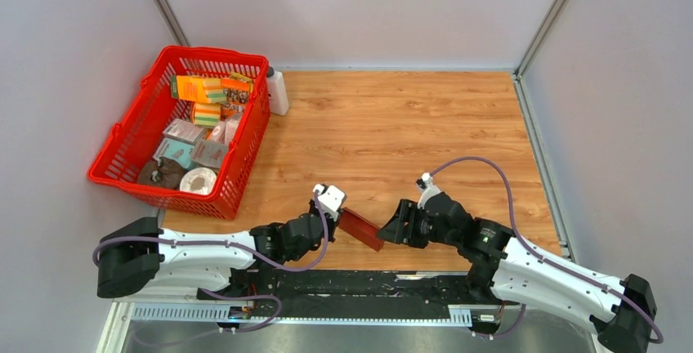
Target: Fold the paper box
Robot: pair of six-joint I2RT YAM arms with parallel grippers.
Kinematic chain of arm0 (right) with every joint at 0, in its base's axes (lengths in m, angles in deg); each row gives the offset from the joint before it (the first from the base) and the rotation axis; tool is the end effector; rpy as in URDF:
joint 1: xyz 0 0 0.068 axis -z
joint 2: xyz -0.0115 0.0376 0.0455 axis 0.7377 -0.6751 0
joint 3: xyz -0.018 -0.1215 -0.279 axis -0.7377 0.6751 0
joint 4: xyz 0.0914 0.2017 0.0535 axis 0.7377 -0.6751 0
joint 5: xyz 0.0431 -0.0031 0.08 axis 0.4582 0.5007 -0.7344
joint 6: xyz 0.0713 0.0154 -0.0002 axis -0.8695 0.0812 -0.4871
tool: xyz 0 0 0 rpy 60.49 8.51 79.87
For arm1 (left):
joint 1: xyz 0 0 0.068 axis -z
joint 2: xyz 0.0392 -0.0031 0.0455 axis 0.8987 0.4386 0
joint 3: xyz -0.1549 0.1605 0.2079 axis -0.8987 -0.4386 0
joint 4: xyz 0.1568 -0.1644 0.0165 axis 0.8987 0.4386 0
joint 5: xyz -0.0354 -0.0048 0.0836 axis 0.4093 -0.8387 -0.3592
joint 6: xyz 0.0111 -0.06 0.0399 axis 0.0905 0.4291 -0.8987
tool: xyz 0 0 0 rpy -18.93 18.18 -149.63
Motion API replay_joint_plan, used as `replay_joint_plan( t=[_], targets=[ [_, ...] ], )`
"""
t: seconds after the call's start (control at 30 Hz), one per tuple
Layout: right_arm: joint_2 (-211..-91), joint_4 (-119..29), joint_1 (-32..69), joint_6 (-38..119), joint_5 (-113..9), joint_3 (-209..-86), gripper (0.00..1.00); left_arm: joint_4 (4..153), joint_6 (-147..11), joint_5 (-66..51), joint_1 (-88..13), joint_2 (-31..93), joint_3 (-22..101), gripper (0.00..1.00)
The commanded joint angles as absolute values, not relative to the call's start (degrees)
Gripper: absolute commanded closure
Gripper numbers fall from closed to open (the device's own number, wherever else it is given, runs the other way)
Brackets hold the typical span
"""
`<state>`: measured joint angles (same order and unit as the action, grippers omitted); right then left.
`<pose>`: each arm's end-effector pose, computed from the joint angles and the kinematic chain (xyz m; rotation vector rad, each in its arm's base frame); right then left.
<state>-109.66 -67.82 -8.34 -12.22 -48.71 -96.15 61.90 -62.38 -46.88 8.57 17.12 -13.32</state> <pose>0.0598 0.0969 0.2222 0.0356 2.5160 1.0783 0.0866 -0.1708 0.2292 0.5778 1.8634 -0.5102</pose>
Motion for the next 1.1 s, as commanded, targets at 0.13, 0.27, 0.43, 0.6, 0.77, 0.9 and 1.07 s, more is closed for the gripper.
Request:
replay_joint_plan(
  t=[0.13, 0.27, 0.43, 0.6, 0.77, 0.9, 1.07],
  targets=[
    [-113.4, -67.7, -8.6, -12.8, -46.2, -100.5, 0.27, 62.8, -60.4, -47.4, 10.4, 17.5, -15.5, 1.0],
    [-116.2, -66.1, -7.0, -14.8, -45.5, -101.3, 0.26, 62.6, -60.4, -47.9, 10.9, 17.6, -15.8, 1.0],
    [-116.2, -61.9, -3.6, -23.4, -48.6, -97.2, 0.22, 62.6, -59.5, -49.0, 11.8, 17.5, -16.1, 1.0],
    [-114.0, -58.8, -3.2, -37.0, -51.2, -92.2, 0.07, 67.2, -53.3, -53.2, 13.2, 18.9, -14.1, 1.0],
    [-109.5, -65.5, -3.4, -45.4, -50.8, -90.7, 0.0, 73.0, -46.7, -58.9, 15.2, 22.9, -9.5, 1.0],
    [-107.6, -62.7, -7.5, -54.0, -50.1, -89.3, 0.0, 74.6, -44.2, -60.5, 16.5, 26.8, -7.3, 1.0],
    [-107.9, -59.4, -10.9, -61.1, -46.3, -88.6, 0.0, 74.1, -44.2, -60.9, 17.2, 27.2, -7.2, 1.0]
  ],
)
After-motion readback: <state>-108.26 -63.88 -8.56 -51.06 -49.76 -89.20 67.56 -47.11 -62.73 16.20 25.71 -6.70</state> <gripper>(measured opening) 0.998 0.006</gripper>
